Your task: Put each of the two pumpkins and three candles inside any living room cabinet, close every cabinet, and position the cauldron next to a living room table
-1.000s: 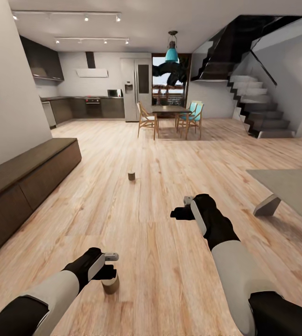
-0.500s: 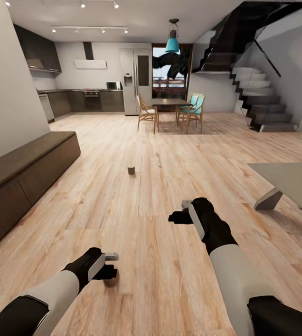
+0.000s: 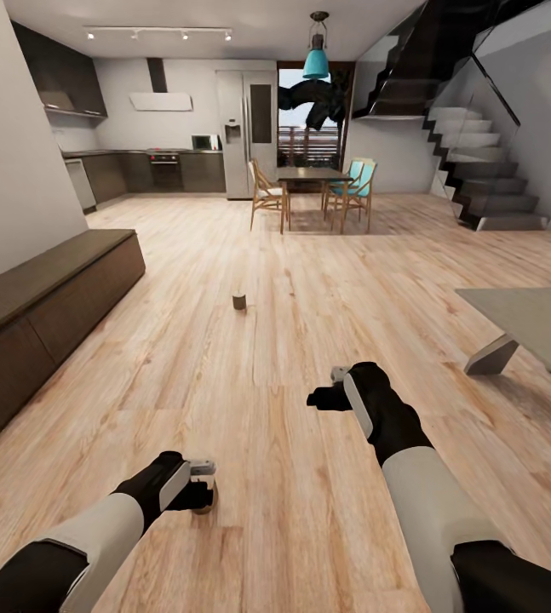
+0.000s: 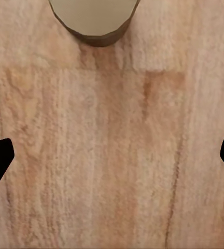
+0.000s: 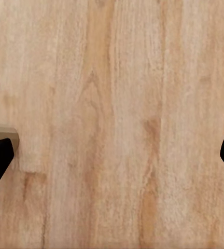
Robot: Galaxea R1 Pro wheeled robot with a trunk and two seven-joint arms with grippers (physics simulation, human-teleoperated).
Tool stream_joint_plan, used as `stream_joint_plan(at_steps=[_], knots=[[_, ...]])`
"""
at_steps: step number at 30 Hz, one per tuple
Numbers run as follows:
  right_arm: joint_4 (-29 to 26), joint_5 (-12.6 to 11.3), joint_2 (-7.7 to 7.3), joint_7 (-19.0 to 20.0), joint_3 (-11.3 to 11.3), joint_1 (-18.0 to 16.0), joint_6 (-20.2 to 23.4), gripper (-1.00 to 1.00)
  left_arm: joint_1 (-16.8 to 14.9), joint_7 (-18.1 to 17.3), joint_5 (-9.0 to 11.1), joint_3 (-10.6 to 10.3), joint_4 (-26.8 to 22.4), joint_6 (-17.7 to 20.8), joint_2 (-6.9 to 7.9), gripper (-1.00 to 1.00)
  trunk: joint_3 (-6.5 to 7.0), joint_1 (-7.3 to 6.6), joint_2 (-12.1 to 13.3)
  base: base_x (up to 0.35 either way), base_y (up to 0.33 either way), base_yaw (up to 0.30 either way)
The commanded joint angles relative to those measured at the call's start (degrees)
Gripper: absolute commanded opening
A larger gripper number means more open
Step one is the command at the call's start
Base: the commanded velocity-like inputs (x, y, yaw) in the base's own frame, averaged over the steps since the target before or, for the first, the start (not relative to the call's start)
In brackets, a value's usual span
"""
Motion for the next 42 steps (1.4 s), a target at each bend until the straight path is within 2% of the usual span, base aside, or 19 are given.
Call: stream_joint_plan(at_steps=[1,7,18,27,42], knots=[[-0.05,-0.15,-0.01,-0.05,0.05,-0.03,0.22,1.00,-0.01,0.41,0.61,-0.25,-0.07,0.23,0.01,1.00,-0.05,-0.01,-0.02,0.000,0.000,0.000],[-0.05,-0.14,-0.01,-0.05,0.05,-0.03,0.22,1.00,-0.01,0.38,0.61,-0.04,-0.03,0.23,0.06,1.00,-0.05,-0.01,-0.02,0.089,0.000,0.000],[0.00,-0.10,-0.01,-0.05,0.05,-0.03,0.22,1.00,-0.01,0.34,0.61,0.12,-0.03,0.23,0.09,1.00,-0.05,-0.01,-0.02,0.306,0.000,0.000],[0.04,-0.10,-0.01,-0.05,0.19,-0.03,0.22,1.00,-0.01,0.34,0.61,0.12,-0.03,0.20,0.09,1.00,-0.05,-0.01,-0.02,0.044,0.000,0.000],[0.04,-0.09,-0.01,-0.05,0.22,-0.03,0.22,1.00,-0.01,0.34,0.55,0.12,-0.03,0.22,0.17,1.00,-3.37,0.37,-0.22,0.001,0.000,0.000]])
